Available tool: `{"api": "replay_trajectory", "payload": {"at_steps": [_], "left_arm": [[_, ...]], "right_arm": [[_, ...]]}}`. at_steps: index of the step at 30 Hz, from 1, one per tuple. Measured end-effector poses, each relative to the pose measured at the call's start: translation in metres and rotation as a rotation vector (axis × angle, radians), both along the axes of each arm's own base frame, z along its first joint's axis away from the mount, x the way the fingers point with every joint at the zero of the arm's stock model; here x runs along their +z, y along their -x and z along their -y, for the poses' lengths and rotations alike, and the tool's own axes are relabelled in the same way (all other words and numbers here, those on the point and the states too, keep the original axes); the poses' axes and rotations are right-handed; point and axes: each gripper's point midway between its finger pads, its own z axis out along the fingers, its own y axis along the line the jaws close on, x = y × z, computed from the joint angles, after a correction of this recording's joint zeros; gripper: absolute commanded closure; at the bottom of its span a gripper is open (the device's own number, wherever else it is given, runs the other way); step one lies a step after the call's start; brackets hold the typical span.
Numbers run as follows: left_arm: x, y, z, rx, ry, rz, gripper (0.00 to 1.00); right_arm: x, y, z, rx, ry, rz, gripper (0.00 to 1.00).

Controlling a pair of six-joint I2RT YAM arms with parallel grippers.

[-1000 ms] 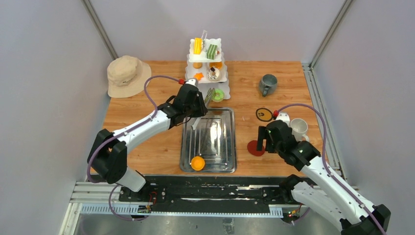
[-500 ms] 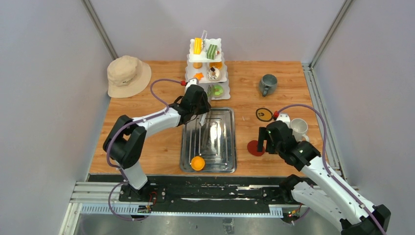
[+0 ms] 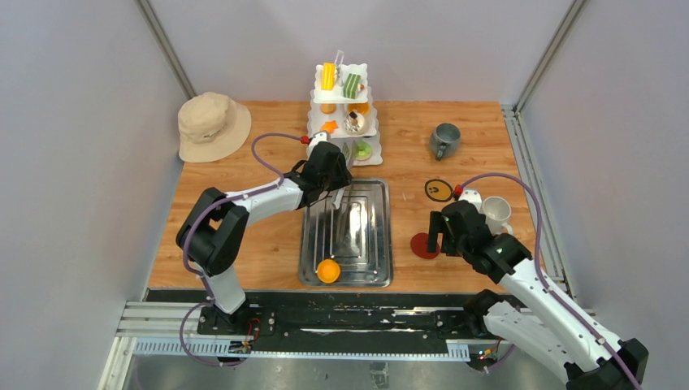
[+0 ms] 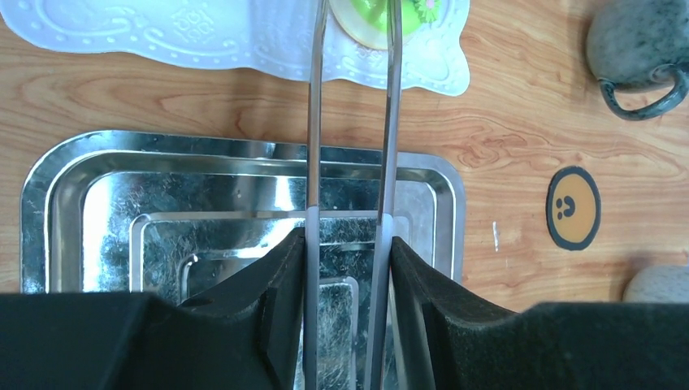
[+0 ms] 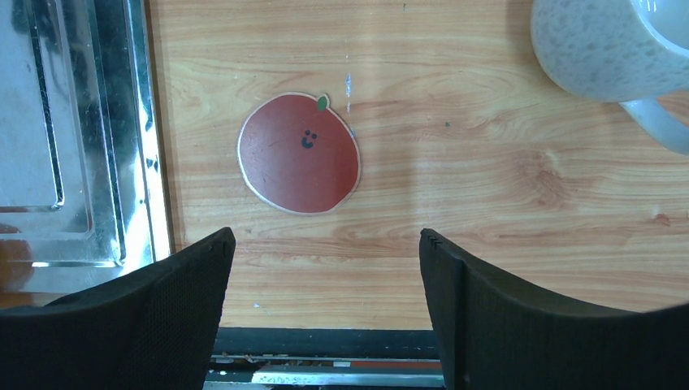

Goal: Serve the afternoon tea

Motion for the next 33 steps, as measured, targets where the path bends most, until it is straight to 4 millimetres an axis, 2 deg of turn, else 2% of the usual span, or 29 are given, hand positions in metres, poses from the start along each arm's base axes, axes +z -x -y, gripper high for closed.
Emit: {"api": "replay_trajectory", "payload": {"at_steps": [4,9,15,19,25,29,33], "left_arm": [[0.002,0.001,0.000,-0.003,0.003,0.001,0.59],[0.016,0.007,-0.002,-0.020,0.012,0.017,0.63],[0.034,0.034,-0.010,-0.082,0.016,0.036,0.68],[0.034,0.069,-0.015,-0.160,-0.052,0.003,0.68],[0.044,0.150,-0.021,-0.358,-0.196,-0.052,0.66],[0.055,0.199,-0.043,-0.455,-0.262,-0.089,0.65],[0.059,0.230,-0.070,-0.489,-0.309,-0.140,0.64]], "right_arm": [[-0.001,0.000,0.000,0.001,0.000,-0.004,0.17],[-0.001,0.000,-0.001,-0.001,-0.002,-0.005,0.17],[-0.001,0.000,-0.001,0.000,-0.001,-0.006,0.17],[-0.002,0.000,-0.001,0.000,0.003,-0.011,0.17],[-0.003,0.000,-0.001,0.000,0.004,-0.014,0.17],[-0.003,-0.002,-0.003,0.004,0.001,-0.012,0.17],[-0.007,-0.005,-0.006,0.015,0.006,-0.026,0.17]]}}
